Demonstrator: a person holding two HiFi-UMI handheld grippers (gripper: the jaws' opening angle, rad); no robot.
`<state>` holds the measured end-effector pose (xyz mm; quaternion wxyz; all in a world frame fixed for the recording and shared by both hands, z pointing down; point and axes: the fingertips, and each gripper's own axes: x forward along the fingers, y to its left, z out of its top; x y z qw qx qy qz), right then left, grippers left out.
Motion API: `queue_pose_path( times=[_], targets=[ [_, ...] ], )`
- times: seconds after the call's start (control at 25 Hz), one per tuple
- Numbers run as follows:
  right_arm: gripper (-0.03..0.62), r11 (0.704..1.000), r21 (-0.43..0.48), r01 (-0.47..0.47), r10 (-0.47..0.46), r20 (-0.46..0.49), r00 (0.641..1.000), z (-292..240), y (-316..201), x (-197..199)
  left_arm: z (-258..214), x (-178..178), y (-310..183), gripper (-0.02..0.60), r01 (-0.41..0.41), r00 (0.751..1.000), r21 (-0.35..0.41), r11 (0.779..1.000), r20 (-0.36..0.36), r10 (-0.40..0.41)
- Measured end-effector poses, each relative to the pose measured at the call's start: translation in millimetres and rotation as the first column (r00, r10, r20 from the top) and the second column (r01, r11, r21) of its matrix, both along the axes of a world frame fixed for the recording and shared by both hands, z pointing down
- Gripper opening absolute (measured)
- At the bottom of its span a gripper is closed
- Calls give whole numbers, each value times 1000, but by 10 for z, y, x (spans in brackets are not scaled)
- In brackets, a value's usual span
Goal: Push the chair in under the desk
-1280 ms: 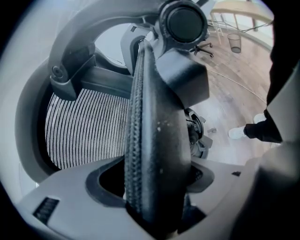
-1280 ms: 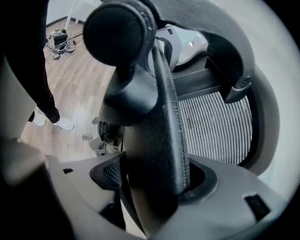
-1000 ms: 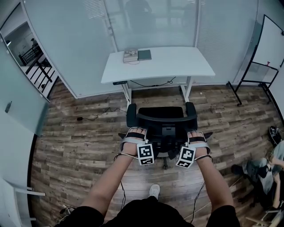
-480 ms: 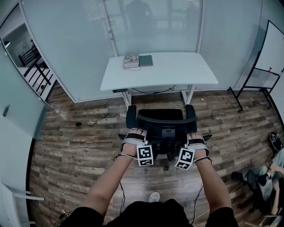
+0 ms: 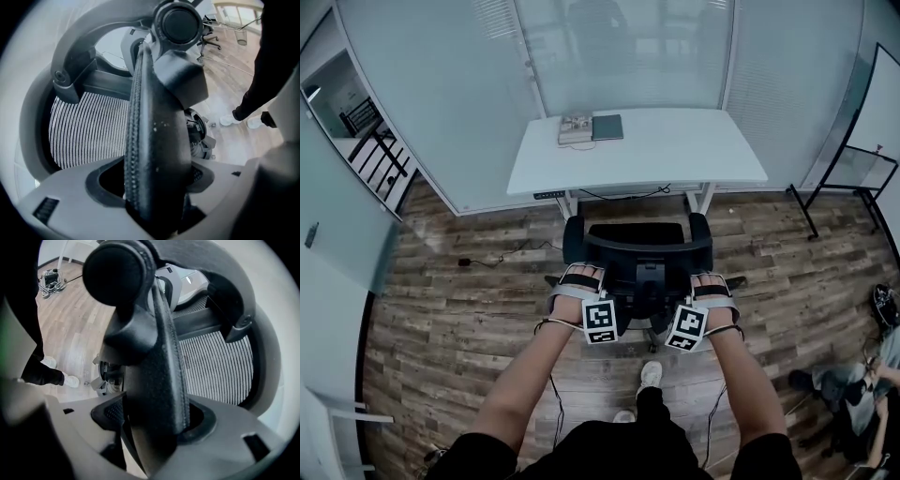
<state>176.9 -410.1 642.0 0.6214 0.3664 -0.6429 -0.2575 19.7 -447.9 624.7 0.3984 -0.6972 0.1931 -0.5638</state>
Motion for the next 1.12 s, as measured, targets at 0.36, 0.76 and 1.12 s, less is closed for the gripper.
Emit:
queue_pose_path(
  times=[0.36, 0.76, 1.12],
  targets=[
    [297, 1000, -19, 18, -18, -3, 1000, 57, -544, 112, 35, 110, -532, 333, 19, 1000, 2, 1000, 6, -19],
    [302, 998, -33, 50, -50, -2, 999, 63, -1388, 381, 36, 359, -1327, 333, 62, 998, -13, 998, 16, -62],
    [296, 997, -14, 71, -71, 2, 998, 40, -1955, 464, 56, 442, -1833, 330, 84, 996, -35, 996, 19, -83]
  ],
)
